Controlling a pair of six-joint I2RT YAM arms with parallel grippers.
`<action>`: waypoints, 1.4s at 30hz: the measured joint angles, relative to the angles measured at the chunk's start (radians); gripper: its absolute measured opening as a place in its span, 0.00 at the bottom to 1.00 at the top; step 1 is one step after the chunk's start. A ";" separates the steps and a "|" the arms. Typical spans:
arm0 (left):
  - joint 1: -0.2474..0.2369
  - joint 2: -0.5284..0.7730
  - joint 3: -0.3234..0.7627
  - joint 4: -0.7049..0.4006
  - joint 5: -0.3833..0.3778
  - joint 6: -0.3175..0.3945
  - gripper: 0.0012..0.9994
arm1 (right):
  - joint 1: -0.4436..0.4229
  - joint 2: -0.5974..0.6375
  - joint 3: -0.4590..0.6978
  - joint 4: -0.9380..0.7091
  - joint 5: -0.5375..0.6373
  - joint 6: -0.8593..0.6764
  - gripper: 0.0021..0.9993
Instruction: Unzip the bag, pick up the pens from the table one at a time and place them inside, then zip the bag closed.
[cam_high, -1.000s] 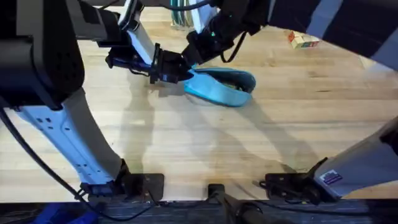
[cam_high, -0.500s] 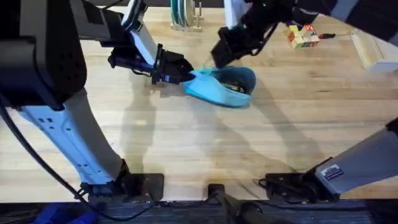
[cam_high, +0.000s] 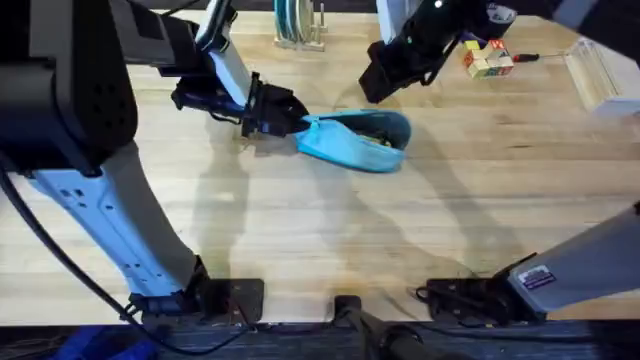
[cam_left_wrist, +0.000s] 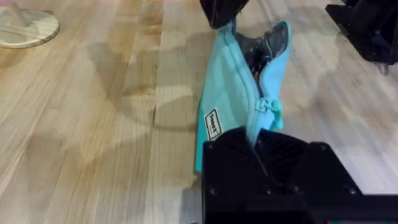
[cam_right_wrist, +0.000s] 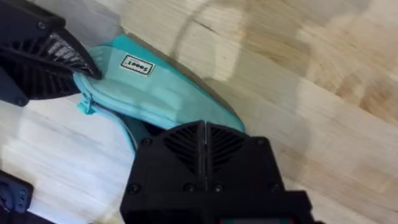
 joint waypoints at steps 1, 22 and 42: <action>0.000 0.000 0.000 0.000 0.000 0.000 0.04 | 0.000 -0.009 0.000 0.000 0.001 -0.002 0.03; 0.005 0.000 0.000 0.007 0.023 0.000 0.99 | 0.076 -0.202 0.000 -0.002 -0.004 0.066 1.00; 0.092 0.000 0.054 -0.052 -0.138 0.001 0.99 | 0.237 -0.202 0.000 -0.009 -0.112 0.383 1.00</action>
